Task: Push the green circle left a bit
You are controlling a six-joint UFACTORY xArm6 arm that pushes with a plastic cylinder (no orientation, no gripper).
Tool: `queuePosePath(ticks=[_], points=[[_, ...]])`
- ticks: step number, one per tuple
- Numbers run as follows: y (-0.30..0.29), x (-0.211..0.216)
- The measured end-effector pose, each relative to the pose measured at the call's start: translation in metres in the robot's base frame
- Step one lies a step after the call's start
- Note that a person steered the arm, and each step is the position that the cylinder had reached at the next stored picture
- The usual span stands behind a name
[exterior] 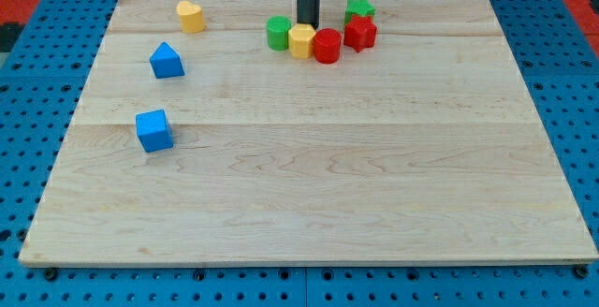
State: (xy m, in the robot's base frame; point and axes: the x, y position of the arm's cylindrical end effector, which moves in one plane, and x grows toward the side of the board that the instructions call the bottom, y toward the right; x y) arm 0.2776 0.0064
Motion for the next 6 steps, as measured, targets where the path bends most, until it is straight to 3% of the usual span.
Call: queuePosePath(ticks=[1,2,3,4,5,6], points=[[-0.012,0.029],[-0.017,0.029],[0.031,0.018],[0.012,-0.013],[-0.050,-0.012],[-0.058,0.001]])
